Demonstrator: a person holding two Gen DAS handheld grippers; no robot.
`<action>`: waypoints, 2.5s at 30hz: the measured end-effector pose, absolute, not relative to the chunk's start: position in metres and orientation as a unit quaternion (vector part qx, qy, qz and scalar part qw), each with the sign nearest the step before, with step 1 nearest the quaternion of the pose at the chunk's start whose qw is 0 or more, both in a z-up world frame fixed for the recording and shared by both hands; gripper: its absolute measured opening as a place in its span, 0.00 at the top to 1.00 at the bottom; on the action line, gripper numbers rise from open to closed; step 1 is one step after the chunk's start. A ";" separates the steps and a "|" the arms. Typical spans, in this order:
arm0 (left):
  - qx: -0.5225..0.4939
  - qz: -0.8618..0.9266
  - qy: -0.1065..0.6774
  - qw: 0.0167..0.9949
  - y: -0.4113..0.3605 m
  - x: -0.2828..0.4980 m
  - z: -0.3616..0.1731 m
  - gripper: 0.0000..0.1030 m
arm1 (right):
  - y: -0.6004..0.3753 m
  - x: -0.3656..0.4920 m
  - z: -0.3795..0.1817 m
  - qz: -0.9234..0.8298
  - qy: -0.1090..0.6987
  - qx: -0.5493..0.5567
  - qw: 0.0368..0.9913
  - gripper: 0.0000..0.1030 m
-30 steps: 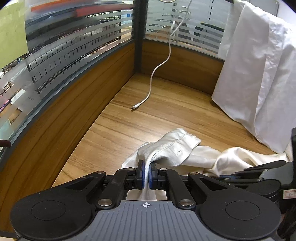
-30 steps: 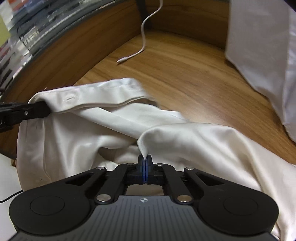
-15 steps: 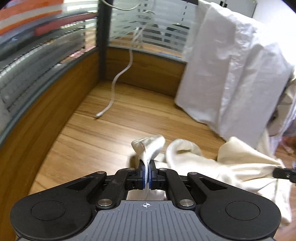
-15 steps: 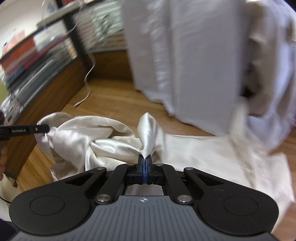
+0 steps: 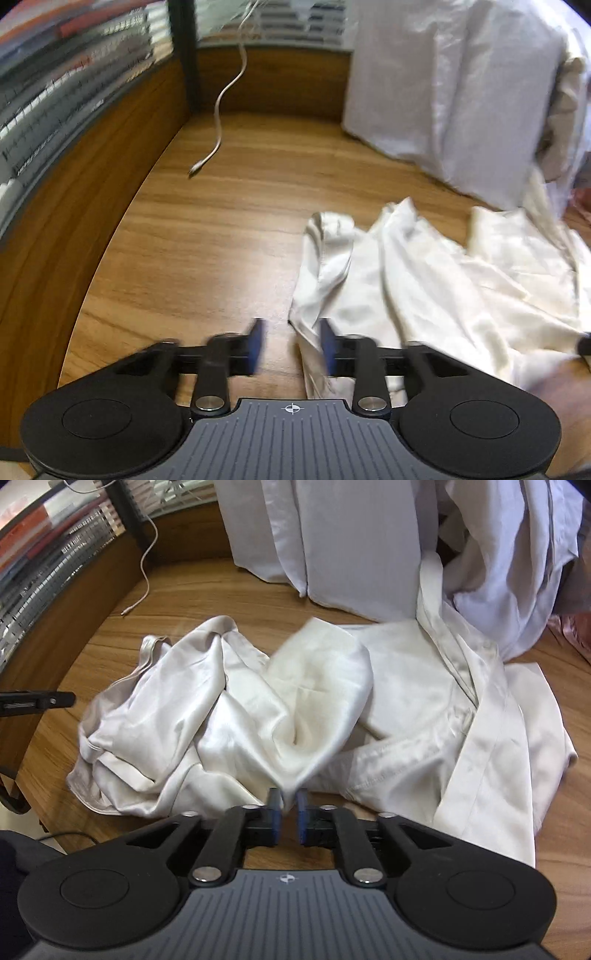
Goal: Fold clothes
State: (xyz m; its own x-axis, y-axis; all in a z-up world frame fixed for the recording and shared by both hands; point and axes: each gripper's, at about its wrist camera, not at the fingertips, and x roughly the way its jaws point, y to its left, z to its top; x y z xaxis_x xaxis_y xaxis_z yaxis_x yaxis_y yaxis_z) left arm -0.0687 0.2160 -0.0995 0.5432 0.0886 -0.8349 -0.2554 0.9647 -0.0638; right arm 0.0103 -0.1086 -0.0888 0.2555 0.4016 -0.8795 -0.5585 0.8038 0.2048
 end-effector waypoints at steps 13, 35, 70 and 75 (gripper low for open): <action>-0.003 -0.111 0.493 0.863 0.122 -0.062 -0.122 0.43 | -0.157 0.025 -0.115 0.277 0.507 -0.164 0.800 0.56; -0.084 0.254 0.460 0.847 0.195 -0.070 -0.078 0.96 | -0.204 0.130 -0.150 0.204 0.518 -0.117 0.822 0.90; 0.033 -0.209 0.486 0.848 -0.136 0.056 -0.130 0.49 | -0.463 0.072 -0.099 0.219 0.546 -0.020 0.808 0.57; 0.035 -0.206 0.487 0.848 -0.147 0.054 -0.126 0.48 | -0.433 0.107 -0.109 0.269 0.528 -0.042 0.804 0.48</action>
State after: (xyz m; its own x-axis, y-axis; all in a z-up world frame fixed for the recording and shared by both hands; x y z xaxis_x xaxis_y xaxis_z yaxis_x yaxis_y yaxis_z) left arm 0.0539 -0.1473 -0.1256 0.4404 -0.3151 -0.8407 0.3842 0.9125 -0.1408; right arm 0.1066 -0.4330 -0.1089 0.2977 0.3883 -0.8721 -0.4775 0.8516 0.2162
